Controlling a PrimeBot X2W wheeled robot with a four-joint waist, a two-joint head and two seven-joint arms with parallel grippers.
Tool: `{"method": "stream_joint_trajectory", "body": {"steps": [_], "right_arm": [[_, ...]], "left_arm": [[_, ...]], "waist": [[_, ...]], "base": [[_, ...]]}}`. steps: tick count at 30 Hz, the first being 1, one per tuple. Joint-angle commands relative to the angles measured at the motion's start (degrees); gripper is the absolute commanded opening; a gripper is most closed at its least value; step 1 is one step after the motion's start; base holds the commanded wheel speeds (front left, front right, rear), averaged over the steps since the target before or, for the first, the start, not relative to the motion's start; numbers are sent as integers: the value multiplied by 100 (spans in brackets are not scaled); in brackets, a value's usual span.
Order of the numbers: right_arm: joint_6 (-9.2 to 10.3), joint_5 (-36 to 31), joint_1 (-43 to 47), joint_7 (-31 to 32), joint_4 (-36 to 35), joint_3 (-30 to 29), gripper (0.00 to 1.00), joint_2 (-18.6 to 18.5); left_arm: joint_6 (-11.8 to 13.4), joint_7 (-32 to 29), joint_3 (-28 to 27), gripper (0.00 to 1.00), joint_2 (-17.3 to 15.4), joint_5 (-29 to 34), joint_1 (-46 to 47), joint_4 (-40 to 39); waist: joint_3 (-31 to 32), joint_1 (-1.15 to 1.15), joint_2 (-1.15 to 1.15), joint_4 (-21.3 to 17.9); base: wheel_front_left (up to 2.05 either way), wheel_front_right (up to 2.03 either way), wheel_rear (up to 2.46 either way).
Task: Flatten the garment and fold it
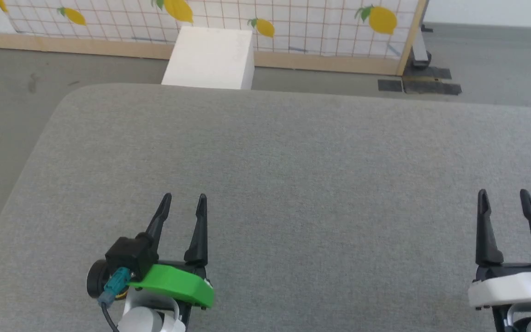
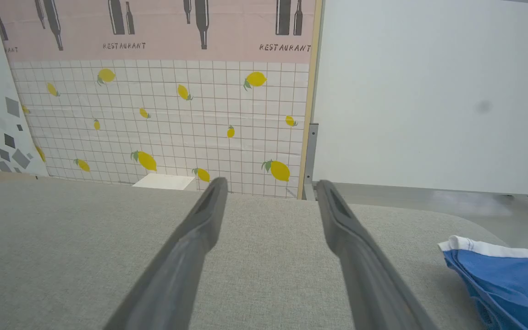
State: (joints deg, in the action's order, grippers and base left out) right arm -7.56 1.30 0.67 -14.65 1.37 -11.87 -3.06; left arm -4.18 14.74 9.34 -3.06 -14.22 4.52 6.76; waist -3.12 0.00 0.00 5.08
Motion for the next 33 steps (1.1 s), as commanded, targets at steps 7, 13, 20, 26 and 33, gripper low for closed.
{"method": "stream_joint_trajectory", "body": {"steps": [7, 13, 20, 26, 33], "right_arm": [[8, 108, 411, -33, -229, 311, 100, 17], [8, 224, 596, -34, -273, 359, 100, 17], [8, 303, 676, -34, -295, 348, 100, 18], [8, 341, 663, -34, -298, 362, 100, 18], [8, 373, 692, -34, -282, 386, 100, 18]], "left_arm": [[38, 26, -71, 100, 18, -67, -219, 62], [37, 26, -116, 100, 18, -84, -285, 86], [54, 26, -159, 100, 18, -132, -330, 75], [44, 26, -169, 100, 18, -175, -304, 89], [42, 26, -168, 100, 18, -195, -301, 125]], "waist": [[160, 0, 0, 29], [223, 0, 0, 5], [253, 0, 0, -32], [241, 0, 0, -46], [266, 0, 0, -53]], "base": [[0, 0, 0], [0, 0, 0], [0, 0, 0], [0, 0, 0], [0, 0, 0]]}}
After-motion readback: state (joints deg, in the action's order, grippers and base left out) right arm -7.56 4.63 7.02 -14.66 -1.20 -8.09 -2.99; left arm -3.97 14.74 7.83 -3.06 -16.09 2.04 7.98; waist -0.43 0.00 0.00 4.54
